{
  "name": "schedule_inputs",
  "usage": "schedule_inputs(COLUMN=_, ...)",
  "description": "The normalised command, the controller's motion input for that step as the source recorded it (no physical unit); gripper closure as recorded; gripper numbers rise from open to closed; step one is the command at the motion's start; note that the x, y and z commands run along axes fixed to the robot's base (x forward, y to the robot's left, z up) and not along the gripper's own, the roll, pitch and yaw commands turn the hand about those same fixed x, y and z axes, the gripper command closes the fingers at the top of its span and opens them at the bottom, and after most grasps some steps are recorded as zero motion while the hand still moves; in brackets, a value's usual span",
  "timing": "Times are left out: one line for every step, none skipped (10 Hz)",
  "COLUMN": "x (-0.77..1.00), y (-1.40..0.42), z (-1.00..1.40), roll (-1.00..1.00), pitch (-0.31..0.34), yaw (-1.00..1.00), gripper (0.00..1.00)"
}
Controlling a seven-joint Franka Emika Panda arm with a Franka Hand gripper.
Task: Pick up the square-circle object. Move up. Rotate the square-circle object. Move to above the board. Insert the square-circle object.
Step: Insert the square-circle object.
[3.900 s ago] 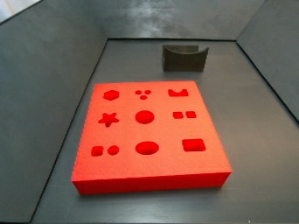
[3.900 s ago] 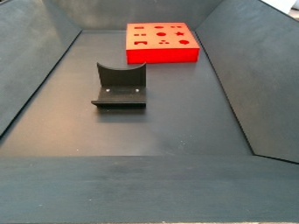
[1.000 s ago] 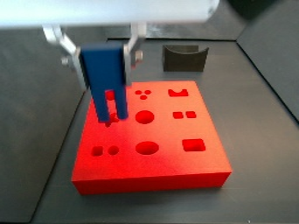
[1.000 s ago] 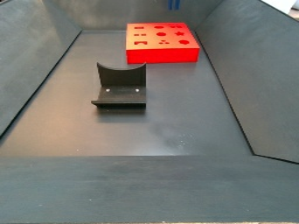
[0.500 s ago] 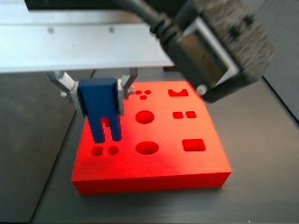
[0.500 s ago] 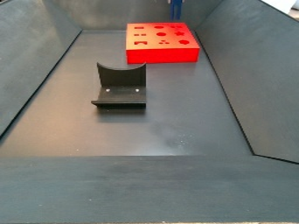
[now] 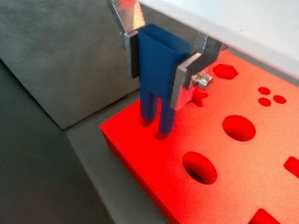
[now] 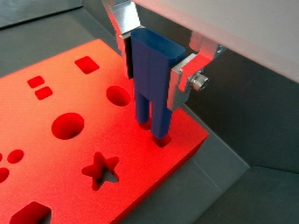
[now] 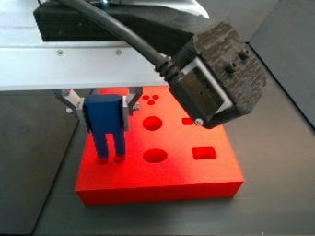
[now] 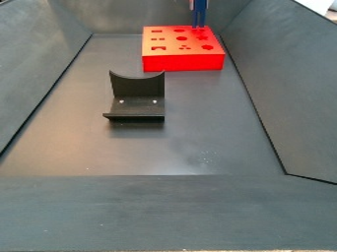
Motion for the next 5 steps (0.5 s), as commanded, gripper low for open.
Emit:
schedule_inputs(x=0.0, y=-0.1, z=-0.2, roll=0.0, pitch=-0.094, yaw=-0.04, gripper=1.0)
schedule_inputs(x=0.0, y=-0.12, z=-0.17, roll=0.0, pitch=-0.1, yaw=-0.06, gripper=1.0)
schedule_inputs(x=0.0, y=-0.1, z=-0.19, roll=0.0, pitch=-0.086, yaw=-0.04, gripper=1.0)
schedule_inputs(x=0.0, y=-0.07, z=-0.22, roll=0.01, pitch=-0.083, yaw=0.0, gripper=1.0)
schedule_inputs(x=0.0, y=-0.03, z=-0.19, roll=0.02, pitch=-0.063, yaw=0.0, gripper=1.0)
